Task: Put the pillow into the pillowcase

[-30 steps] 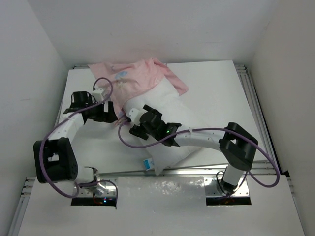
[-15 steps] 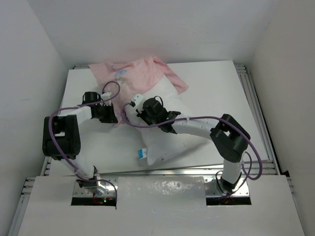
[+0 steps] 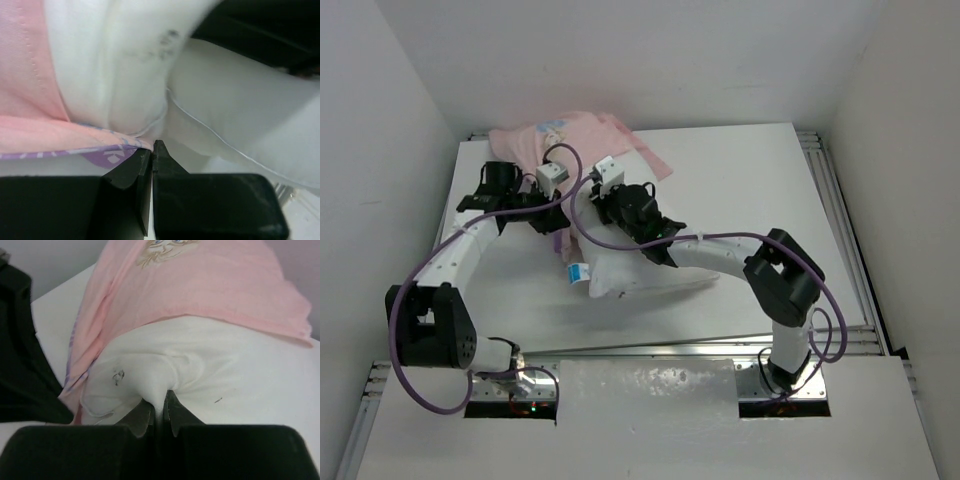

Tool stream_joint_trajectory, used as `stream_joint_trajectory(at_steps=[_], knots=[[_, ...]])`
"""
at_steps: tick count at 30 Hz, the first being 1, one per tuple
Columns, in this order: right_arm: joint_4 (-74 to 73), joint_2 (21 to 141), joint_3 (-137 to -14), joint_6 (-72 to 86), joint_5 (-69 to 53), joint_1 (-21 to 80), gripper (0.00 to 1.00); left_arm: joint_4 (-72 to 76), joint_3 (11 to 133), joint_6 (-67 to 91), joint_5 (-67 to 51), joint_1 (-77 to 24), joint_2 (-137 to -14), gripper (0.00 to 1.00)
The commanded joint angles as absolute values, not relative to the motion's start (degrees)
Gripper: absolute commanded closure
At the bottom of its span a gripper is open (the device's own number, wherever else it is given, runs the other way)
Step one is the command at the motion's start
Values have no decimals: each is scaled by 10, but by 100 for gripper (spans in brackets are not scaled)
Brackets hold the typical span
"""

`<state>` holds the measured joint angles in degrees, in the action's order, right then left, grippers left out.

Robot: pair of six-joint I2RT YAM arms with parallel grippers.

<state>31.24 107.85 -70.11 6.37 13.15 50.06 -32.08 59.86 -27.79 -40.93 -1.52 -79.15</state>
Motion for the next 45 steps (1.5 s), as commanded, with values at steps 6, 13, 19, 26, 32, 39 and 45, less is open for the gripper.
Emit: stream_joint_trajectory(at_steps=[6, 13, 19, 26, 32, 39, 45], knots=[[432, 1141, -770, 105, 215, 497, 100, -516, 698, -390, -634, -27, -779, 100], [369, 1230, -876, 162, 244, 488, 100, -634, 709, -467, -666, -27, -756, 100], [377, 1241, -896, 207, 209, 479, 100, -564, 619, -430, -578, -4, -738, 100], [526, 1113, -629, 155, 54, 479, 64, -520, 628, -381, -473, 73, -731, 53], [422, 1000, -557, 85, -64, 477, 19, -533, 730, -381, -449, 71, -722, 47], [150, 930, -678, 103, -139, 410, 3, -335, 825, -223, -204, -2, -789, 53], [68, 1041, -833, 234, -280, 261, 2, -243, 924, -165, -7, -80, -924, 53]])
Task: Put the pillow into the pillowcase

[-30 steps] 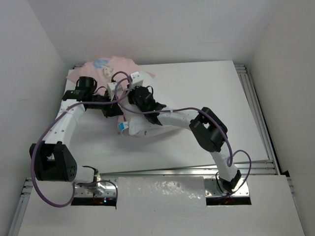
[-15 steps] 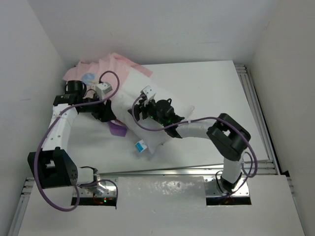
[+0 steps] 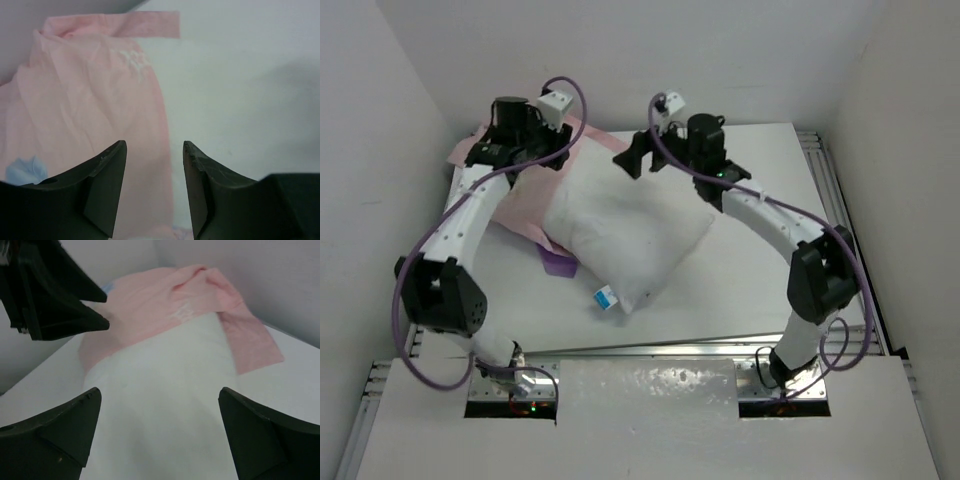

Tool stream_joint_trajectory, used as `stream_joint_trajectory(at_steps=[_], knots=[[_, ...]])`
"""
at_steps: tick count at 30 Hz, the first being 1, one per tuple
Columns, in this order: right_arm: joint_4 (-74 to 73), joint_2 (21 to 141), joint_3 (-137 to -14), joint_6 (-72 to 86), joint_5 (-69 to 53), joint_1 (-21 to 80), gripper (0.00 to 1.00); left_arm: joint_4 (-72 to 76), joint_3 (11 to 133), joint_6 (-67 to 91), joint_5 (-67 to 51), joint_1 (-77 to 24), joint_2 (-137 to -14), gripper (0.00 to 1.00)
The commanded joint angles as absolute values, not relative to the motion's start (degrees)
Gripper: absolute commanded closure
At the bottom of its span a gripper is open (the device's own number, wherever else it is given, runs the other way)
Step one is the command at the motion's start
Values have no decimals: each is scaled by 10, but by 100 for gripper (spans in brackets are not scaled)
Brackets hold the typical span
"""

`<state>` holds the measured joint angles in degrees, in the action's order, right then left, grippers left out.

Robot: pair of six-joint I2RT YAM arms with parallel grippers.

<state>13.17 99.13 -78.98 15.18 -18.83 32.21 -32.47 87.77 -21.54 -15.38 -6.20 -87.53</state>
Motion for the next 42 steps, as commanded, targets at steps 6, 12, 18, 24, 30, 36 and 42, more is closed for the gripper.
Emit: stream_joint_trajectory(at_steps=[6, 12, 18, 24, 30, 36, 42], knots=[[106, 1181, -943, 291, -334, 201, 2, -251, 1048, -165, 48, -116, -1076, 52], [133, 1331, -1077, 346, -407, 195, 2, -263, 1120, -181, 104, -146, -1152, 53], [205, 1403, -1083, 385, -436, 195, 2, -287, 1135, -181, 89, -152, -1174, 53], [259, 1405, -1050, 409, -499, 204, 10, -290, 1127, -200, 158, -163, -1185, 59], [277, 1383, -1003, 400, -490, 209, 11, -308, 1131, -209, 194, -163, -1207, 63], [272, 1390, -1010, 406, -489, 213, 24, -328, 1131, -195, 169, -163, -1213, 77], [271, 1365, -980, 402, -490, 224, 100, -346, 1143, -179, 106, -173, -1190, 100]])
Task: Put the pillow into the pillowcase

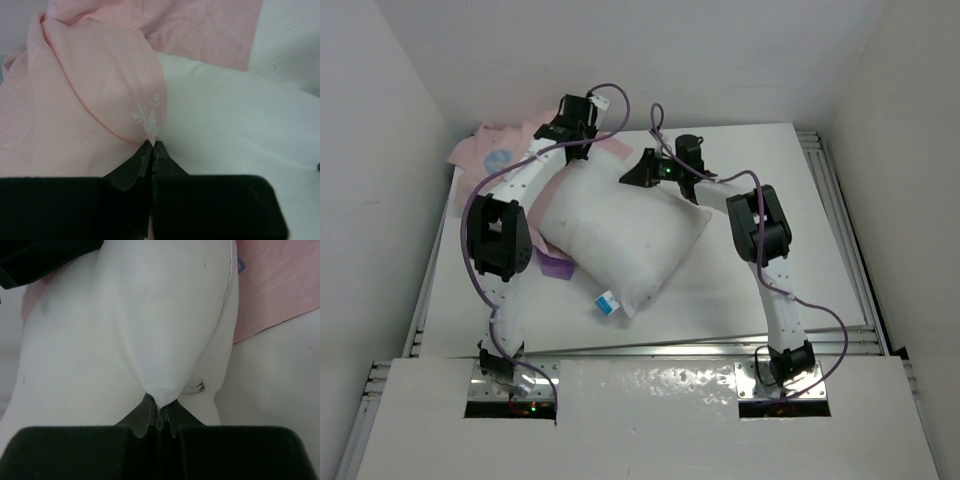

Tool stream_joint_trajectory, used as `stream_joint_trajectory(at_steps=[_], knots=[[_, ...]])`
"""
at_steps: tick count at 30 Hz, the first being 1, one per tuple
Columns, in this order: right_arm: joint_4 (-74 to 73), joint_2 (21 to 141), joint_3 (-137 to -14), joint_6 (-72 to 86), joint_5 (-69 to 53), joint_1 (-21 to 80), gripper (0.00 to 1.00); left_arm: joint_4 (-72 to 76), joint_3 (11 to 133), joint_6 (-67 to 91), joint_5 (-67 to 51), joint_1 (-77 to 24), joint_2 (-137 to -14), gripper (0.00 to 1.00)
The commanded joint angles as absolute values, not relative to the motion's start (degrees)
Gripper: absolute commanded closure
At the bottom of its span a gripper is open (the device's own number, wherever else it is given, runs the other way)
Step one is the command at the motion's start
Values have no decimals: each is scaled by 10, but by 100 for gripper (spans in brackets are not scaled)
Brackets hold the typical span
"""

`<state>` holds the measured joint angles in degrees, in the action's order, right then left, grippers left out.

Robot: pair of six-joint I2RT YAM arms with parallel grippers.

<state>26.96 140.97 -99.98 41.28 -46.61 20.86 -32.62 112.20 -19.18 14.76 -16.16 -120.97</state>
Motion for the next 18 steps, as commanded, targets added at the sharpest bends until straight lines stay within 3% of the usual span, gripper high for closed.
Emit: stream_joint_trajectory(at_steps=[1, 5, 10, 15, 18], knots=[[259, 1341, -957, 381, -485, 230, 100, -345, 1142, -182, 98, -178, -1184, 100], [221, 1212, -839, 267, -370, 264, 100, -335, 1130, -200, 74, -229, -1124, 100], [278, 1018, -656, 149, -230, 327, 100, -317, 1092, -227, 83, -275, -1061, 100], [351, 933, -561, 117, -121, 346, 100, -353, 1082, -221, 39, -284, -1034, 100], [386, 892, -533, 102, -82, 351, 100, -391, 1082, -229, -52, -294, -1018, 100]])
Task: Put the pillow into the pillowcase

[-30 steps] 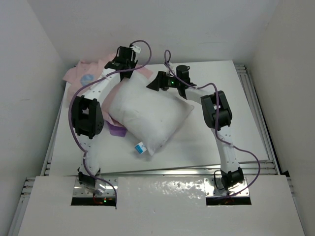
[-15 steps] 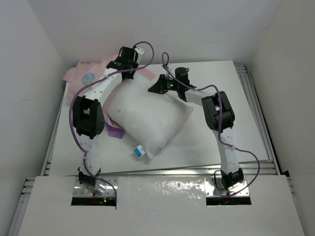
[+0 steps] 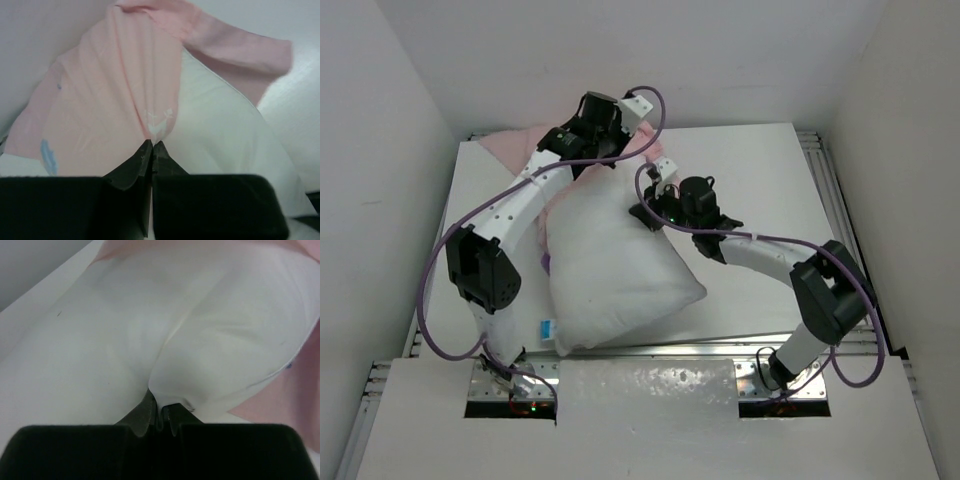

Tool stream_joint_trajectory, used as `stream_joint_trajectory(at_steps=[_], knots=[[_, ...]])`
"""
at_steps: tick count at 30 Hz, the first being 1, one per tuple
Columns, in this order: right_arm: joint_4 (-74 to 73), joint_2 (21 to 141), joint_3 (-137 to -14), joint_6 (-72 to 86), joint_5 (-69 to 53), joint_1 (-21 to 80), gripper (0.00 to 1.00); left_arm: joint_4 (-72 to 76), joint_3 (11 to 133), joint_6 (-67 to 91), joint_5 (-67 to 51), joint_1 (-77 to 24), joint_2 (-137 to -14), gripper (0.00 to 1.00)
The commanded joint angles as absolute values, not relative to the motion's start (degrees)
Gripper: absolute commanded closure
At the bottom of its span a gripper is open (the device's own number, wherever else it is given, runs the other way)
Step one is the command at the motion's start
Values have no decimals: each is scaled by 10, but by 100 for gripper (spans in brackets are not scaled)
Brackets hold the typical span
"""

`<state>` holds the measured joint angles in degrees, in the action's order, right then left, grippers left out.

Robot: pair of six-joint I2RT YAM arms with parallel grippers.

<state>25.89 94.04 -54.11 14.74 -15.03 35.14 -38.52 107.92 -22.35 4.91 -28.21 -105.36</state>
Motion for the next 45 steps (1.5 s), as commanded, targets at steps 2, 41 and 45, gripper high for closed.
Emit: stream_joint_trajectory(at_steps=[2, 41, 45], knots=[[444, 869, -508, 105, -61, 352, 100, -416, 1079, -238, -139, -301, -1007, 100], [695, 953, -497, 166, 33, 316, 100, -573, 1058, -358, -466, -363, -980, 100], [686, 983, -484, 227, 124, 316, 100, -545, 1042, -347, -495, -331, -991, 100]])
